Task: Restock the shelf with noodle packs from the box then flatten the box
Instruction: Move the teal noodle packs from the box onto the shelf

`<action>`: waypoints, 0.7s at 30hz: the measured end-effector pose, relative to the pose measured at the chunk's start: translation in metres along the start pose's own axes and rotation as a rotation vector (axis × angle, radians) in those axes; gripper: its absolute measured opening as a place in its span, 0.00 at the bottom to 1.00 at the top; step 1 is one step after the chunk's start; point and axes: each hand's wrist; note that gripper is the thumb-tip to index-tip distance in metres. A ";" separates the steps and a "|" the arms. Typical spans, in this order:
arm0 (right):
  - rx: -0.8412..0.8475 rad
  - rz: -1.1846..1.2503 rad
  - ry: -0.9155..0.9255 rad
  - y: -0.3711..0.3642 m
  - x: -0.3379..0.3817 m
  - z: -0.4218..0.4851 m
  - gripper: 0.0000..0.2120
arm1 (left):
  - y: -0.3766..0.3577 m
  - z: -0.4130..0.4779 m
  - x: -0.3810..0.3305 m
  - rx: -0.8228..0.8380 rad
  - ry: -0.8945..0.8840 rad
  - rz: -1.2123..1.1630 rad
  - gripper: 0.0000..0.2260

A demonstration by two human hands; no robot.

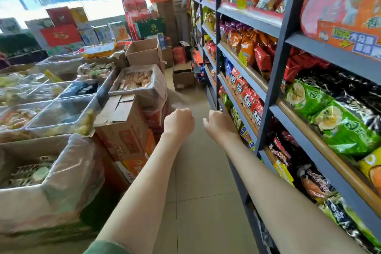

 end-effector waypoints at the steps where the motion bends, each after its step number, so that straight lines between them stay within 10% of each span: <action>1: 0.006 0.003 -0.014 -0.003 -0.002 0.014 0.14 | -0.005 0.015 0.000 0.013 -0.016 -0.010 0.12; 21: 0.274 -0.037 -0.067 -0.126 -0.104 0.472 0.14 | -0.202 0.445 0.014 0.287 0.111 -0.075 0.12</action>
Point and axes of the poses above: each hand's wrist, its own z-axis towards the middle knuckle, its own y-axis out of the back of the hand, x = y × z, and after that the axes turned 6 degrees about y, right-handed
